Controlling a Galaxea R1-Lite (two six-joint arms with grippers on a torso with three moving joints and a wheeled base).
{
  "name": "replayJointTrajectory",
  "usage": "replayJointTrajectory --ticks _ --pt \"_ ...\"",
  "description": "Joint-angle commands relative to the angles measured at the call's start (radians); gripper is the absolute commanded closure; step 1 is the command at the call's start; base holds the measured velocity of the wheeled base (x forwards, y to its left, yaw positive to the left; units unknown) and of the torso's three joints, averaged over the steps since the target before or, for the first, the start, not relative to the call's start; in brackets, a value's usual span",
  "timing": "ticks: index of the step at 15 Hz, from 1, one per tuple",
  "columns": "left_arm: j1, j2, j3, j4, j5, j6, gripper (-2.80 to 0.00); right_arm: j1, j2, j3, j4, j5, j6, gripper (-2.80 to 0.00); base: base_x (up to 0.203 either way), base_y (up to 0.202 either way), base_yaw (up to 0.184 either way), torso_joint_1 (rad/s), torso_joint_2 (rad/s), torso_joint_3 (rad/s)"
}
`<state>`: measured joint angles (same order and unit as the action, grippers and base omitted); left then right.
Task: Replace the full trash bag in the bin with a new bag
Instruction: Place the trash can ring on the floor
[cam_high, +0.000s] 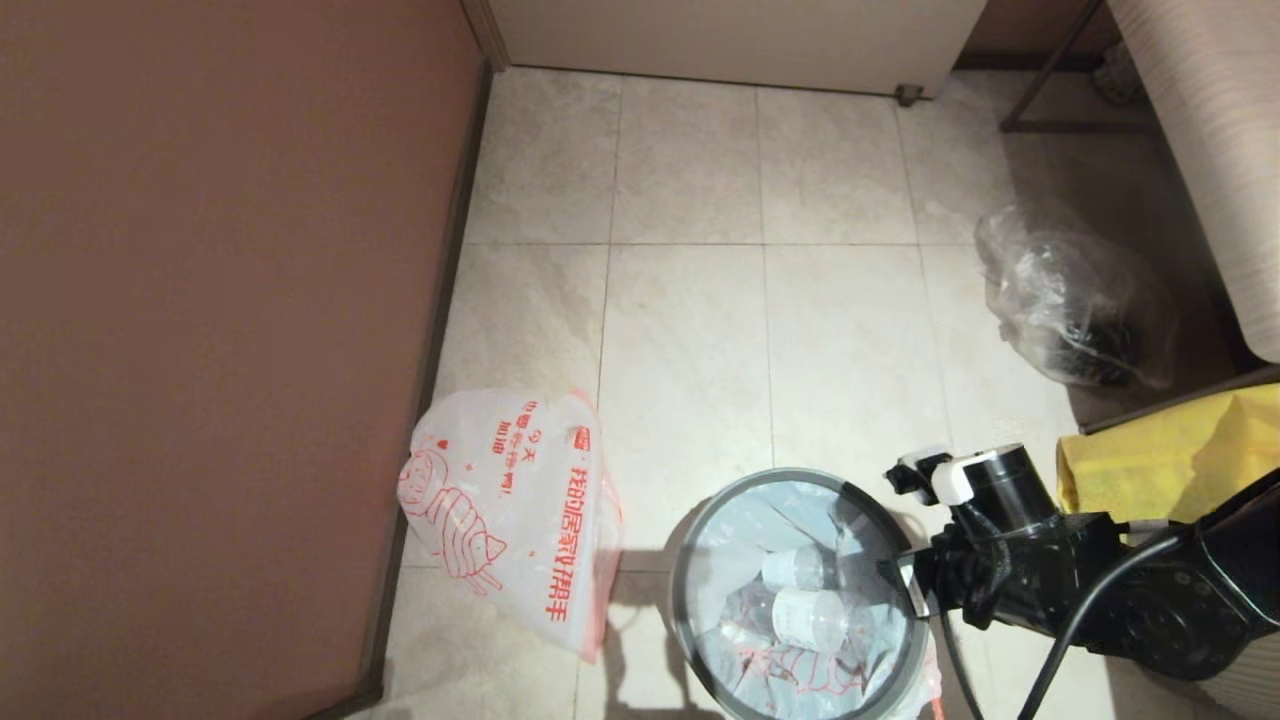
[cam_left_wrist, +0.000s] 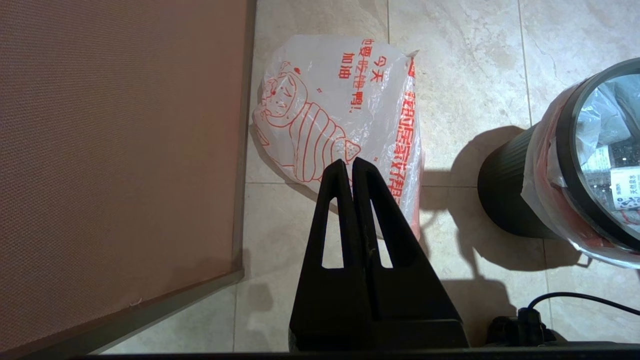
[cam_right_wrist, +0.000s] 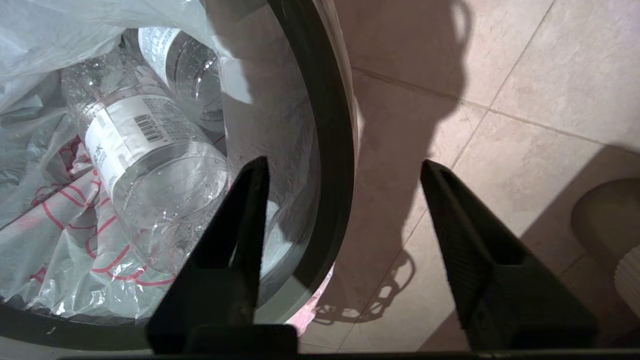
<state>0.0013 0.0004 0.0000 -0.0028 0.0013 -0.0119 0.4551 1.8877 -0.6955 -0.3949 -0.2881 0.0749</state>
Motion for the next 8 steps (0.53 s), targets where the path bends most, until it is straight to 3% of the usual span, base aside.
replayJointTrajectory --ticks 1,8 --pt "0.0 0.0 0.0 0.0 0.0 0.0 0.0 -0.001 0.015 -0.001 -0.002 -0.002 0.0 0.0 0.0 0.0 0.0 0.0 0.0 0.0" --pt "0.0 0.0 0.0 0.0 0.0 0.0 0.0 0.045 -0.035 0.008 0.0 -0.034 0.007 0.0 0.0 0.0 0.0 0.0 0.0 0.0"
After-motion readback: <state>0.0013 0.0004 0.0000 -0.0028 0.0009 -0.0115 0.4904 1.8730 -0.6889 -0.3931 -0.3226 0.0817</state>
